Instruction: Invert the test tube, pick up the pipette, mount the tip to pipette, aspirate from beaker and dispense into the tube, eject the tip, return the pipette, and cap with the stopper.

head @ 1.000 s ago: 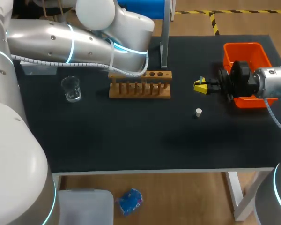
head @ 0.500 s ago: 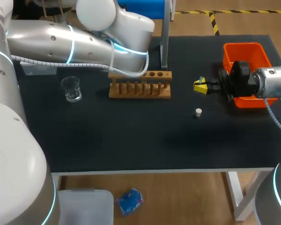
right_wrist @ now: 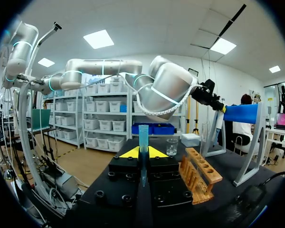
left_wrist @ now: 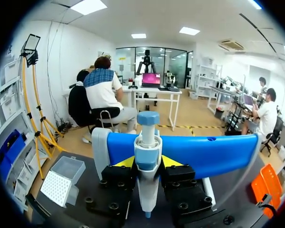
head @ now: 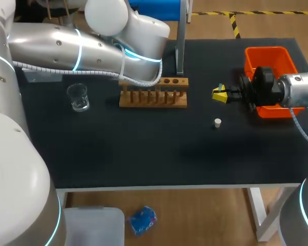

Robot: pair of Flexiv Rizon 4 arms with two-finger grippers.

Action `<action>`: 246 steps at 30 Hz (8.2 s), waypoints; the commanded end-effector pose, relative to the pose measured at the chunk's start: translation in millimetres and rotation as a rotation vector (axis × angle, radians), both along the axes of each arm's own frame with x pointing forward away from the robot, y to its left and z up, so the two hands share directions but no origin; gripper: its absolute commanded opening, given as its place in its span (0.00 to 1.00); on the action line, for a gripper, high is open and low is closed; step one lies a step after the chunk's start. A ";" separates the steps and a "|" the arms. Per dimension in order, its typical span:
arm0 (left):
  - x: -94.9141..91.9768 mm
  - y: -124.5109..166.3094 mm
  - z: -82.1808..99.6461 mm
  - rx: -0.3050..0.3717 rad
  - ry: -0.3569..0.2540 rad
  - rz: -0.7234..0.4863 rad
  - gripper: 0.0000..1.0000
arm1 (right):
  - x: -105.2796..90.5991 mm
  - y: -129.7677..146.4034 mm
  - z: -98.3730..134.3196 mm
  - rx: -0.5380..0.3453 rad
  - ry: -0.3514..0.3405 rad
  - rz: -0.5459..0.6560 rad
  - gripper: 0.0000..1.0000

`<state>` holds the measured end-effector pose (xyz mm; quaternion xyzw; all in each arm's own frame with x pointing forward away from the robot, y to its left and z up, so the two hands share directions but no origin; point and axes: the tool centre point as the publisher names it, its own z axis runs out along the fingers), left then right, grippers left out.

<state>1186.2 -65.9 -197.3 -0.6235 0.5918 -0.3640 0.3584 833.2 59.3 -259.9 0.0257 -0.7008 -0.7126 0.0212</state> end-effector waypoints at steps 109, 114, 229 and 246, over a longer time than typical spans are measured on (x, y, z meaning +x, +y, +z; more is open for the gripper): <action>-274.0 -45.8 174.5 -0.071 -0.200 -1.352 0.00 | -0.4 -0.5 -0.2 0.000 -0.001 0.000 0.00; -289.3 -65.4 176.2 -0.095 -0.154 -1.462 0.00 | -0.4 -0.5 -0.2 0.000 -0.001 0.000 0.00; -363.2 -162.2 151.4 -0.043 -0.232 -1.873 0.00 | 28.8 73.3 5.5 -0.278 -0.370 0.082 0.00; -363.2 -162.2 151.4 -0.043 -0.232 -1.873 0.00 | 34.0 111.8 -21.8 -0.255 -0.327 0.084 0.00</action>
